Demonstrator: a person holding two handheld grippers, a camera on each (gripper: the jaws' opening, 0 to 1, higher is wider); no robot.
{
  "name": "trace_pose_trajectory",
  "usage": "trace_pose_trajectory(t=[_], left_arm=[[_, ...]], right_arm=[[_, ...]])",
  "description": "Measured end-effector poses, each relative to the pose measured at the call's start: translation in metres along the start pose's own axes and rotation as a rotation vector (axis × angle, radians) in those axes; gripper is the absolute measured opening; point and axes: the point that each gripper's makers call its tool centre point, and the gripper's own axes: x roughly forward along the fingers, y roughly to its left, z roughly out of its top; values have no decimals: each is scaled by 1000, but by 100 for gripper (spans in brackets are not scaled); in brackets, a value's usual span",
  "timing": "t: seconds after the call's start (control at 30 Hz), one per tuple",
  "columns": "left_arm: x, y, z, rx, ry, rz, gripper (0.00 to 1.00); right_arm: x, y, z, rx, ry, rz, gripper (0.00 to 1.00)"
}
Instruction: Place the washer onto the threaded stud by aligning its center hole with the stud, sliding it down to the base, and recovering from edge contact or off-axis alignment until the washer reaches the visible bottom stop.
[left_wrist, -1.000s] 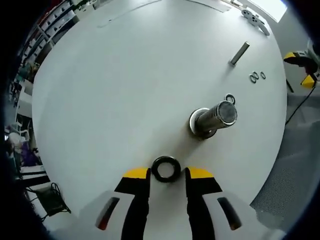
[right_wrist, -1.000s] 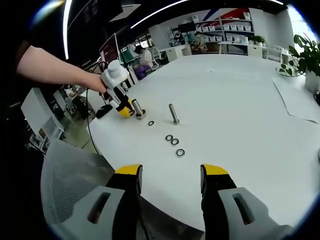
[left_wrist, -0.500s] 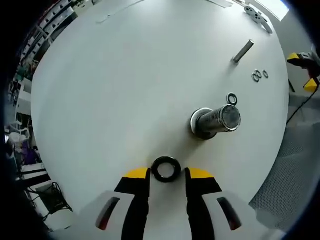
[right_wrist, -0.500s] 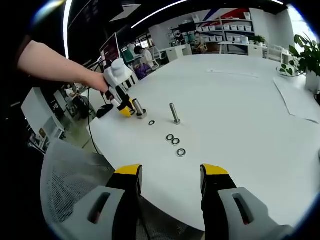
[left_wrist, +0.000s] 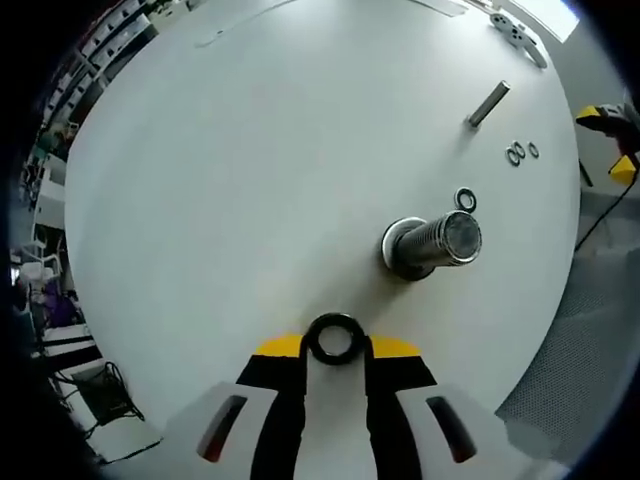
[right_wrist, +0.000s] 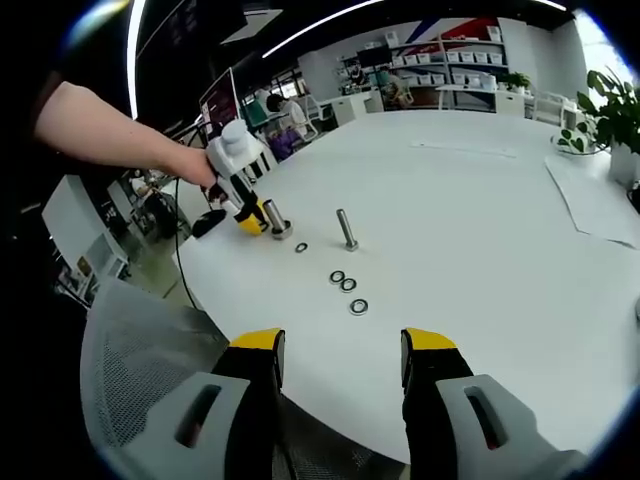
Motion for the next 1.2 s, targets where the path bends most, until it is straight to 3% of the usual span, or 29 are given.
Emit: trace_pose_trajectory(t=[0.23, 0.73, 1.2], left_arm=[[0, 1, 0, -45, -37, 3, 19], [-5, -7, 1, -48, -59, 3, 18], [-44, -11, 23, 4, -146, -10, 18]], right_arm=[[-2, -3, -1, 1, -3, -6, 49], [-6, -4, -4, 1, 1, -14, 49], [-9, -5, -10, -4, 9, -14, 49]])
